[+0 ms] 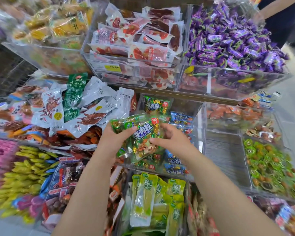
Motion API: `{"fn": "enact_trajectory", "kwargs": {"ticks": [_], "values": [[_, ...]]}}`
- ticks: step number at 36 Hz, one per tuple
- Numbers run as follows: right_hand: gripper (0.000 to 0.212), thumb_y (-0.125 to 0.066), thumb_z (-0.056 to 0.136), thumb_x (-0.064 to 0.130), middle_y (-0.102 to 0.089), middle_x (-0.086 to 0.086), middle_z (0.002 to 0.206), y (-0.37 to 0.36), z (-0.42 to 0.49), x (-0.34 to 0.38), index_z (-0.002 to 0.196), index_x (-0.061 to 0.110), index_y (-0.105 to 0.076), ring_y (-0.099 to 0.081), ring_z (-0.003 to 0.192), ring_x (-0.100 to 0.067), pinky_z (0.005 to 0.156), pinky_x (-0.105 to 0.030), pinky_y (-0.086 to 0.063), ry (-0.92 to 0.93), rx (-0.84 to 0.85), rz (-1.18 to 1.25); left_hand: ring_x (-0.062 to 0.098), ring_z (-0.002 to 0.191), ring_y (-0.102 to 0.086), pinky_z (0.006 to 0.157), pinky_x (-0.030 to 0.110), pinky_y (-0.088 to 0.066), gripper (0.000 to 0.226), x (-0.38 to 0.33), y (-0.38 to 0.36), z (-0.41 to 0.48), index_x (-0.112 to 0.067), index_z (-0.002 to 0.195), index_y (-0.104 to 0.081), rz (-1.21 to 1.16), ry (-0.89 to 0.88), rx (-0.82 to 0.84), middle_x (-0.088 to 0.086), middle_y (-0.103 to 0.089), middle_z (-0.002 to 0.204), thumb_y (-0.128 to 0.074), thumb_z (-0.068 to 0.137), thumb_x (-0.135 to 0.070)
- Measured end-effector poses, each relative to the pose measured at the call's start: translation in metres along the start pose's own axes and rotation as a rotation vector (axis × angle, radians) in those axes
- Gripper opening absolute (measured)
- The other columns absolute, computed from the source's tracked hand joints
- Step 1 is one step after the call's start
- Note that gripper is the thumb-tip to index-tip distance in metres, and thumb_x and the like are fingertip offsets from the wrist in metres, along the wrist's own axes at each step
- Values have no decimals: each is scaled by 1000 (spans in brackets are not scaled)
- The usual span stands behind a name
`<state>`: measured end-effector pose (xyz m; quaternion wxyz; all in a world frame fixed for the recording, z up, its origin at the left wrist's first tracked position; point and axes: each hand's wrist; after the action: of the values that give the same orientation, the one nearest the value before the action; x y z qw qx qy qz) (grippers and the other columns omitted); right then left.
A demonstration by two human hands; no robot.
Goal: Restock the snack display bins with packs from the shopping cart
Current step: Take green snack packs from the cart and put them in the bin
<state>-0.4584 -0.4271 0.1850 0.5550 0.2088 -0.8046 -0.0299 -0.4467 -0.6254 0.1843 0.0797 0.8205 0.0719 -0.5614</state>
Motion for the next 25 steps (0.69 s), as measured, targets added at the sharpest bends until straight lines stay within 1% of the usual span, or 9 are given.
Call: {"fn": "enact_trajectory", "kwargs": {"ticks": [3,5,8,10,13,15,19,21,25], "values": [[80,-82,68,40,-47,5,120,6,10,-7,136,29,-42,-49,112,-12,91,-29,-41,-106,106,37,13,91,-70,82,38,-54,59,-1,-2,2,-32,102,-60,53,25,-50,-9,-73,95,-89,53,-47],[72,-81,70,35,-50,1,122,12,19,-12,133,26,-46,-52,112,-16,90,-31,-42,-125,88,66,20,111,-62,92,43,-51,75,-2,-3,3,-27,120,-57,107,41,-116,-4,-66,118,-84,57,-56],[66,-79,73,29,-53,-4,125,25,37,-20,131,21,-49,-55,113,-22,84,-31,-44,-112,-25,172,27,135,-40,107,46,-36,94,-2,2,7,-22,147,-33,137,50,-194,2,-40,150,-71,72,-63],[54,-79,74,30,-56,-3,119,32,51,-24,120,23,-51,-58,104,-19,80,-30,-46,-85,-178,224,26,136,-37,105,43,-35,90,-2,6,10,-21,149,-31,138,33,-208,2,-37,151,-68,77,-61],[42,-77,76,32,-55,4,97,30,76,-29,105,20,-48,-52,89,-15,74,-29,-42,12,-390,94,25,136,-38,105,42,-36,83,-2,11,14,-22,149,-32,98,32,-194,1,-39,150,-69,81,-52],[39,-76,78,28,-52,3,89,21,92,-31,99,15,-46,-50,86,-18,74,-31,-40,56,-448,10,24,135,-40,101,38,-36,79,0,13,16,-24,148,-32,40,39,-187,0,-41,149,-70,82,-47],[33,-71,83,25,-56,-8,103,2,117,-40,101,14,-47,-55,97,-25,75,-28,-37,2,-406,-115,22,135,-37,95,34,-33,89,4,17,19,-24,153,-20,-3,50,-203,0,-31,154,-70,82,-46],[33,-70,83,27,-58,-7,104,-1,122,-44,105,13,-49,-56,101,-28,76,-28,-37,-34,-383,-144,18,130,-41,98,34,-34,87,4,18,19,-25,151,-25,-15,53,-185,-1,-37,151,-72,81,-46],[40,-74,81,27,-57,-2,101,2,124,-43,110,10,-51,-57,100,-25,79,-29,-41,-43,-332,-184,24,131,-45,107,46,-37,83,4,18,18,-25,147,-34,-38,69,-160,-2,-45,146,-73,78,-49]]}}
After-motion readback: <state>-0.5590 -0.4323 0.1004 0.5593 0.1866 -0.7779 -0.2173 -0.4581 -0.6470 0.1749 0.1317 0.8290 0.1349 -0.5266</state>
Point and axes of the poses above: each hand's wrist, its own z-axis towards the middle knuckle, its own y-axis out of the back of the hand, x = y × z
